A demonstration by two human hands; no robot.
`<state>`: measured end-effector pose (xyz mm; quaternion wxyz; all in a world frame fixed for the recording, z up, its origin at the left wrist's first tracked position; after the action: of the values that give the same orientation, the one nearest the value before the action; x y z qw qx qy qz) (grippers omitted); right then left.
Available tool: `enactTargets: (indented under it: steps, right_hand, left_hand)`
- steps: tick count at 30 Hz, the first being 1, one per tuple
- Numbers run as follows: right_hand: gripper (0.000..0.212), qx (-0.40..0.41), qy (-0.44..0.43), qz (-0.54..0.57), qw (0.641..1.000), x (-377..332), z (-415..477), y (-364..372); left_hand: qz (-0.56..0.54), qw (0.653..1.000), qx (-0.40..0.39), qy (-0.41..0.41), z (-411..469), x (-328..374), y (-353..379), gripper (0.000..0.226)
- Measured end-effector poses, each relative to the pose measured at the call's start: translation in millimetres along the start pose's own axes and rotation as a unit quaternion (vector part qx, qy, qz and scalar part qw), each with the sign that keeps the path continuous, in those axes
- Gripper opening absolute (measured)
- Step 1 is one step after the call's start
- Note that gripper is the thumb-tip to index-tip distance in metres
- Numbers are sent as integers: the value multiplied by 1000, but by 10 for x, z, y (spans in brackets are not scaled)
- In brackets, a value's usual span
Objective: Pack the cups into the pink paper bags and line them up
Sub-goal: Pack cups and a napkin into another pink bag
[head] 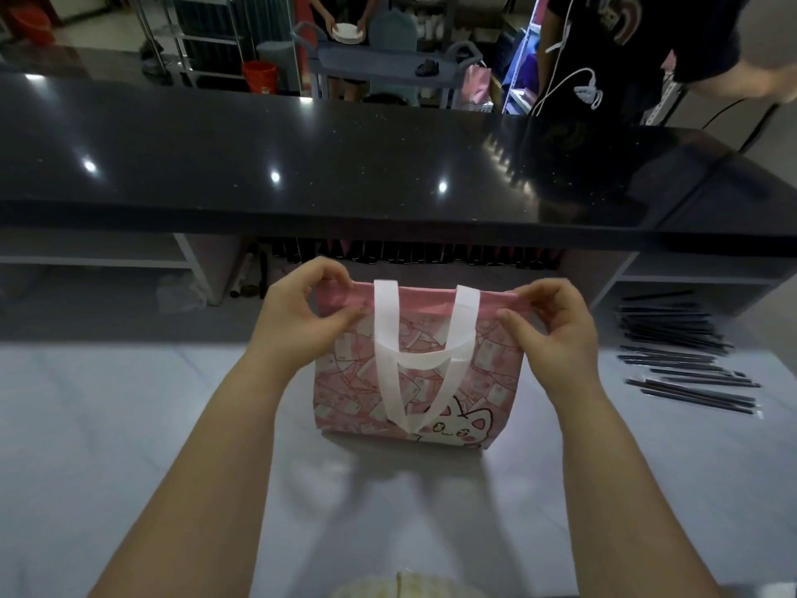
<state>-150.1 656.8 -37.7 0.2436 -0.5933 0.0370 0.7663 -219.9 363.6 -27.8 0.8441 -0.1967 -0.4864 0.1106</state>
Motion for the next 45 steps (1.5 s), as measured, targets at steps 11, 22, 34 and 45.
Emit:
enactTargets:
  steps: [11, 22, 34, 45]
  right_hand:
    - [35, 25, 22, -73, 997, -49, 18, 26]
    - [26, -73, -149, -185, 969, -674, 24, 256]
    - [11, -53, -201, -385, 899, -503, -97, 665]
    - [11, -36, -224, -367, 902, -414, -97, 477]
  left_hand:
    - [-59, 993, 62, -78, -38, -56, 3, 31]
    - [110, 988, -32, 101, 123, 569, 146, 27]
    - [294, 944, -11, 149, -36, 472, 610, 13]
    - [279, 952, 2, 126, -61, 329, 304, 15]
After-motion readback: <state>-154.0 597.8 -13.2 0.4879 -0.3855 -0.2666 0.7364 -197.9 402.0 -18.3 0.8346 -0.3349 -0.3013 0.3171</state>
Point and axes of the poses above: each hand's wrist, its own z-axis towards the middle knuckle, its own y-axis out of the palm, x = y × z, the point moved 3 cm from there along z, towards the middle knuckle, and after that the axes turned 3 degrees about y, right-handed, at the moved point
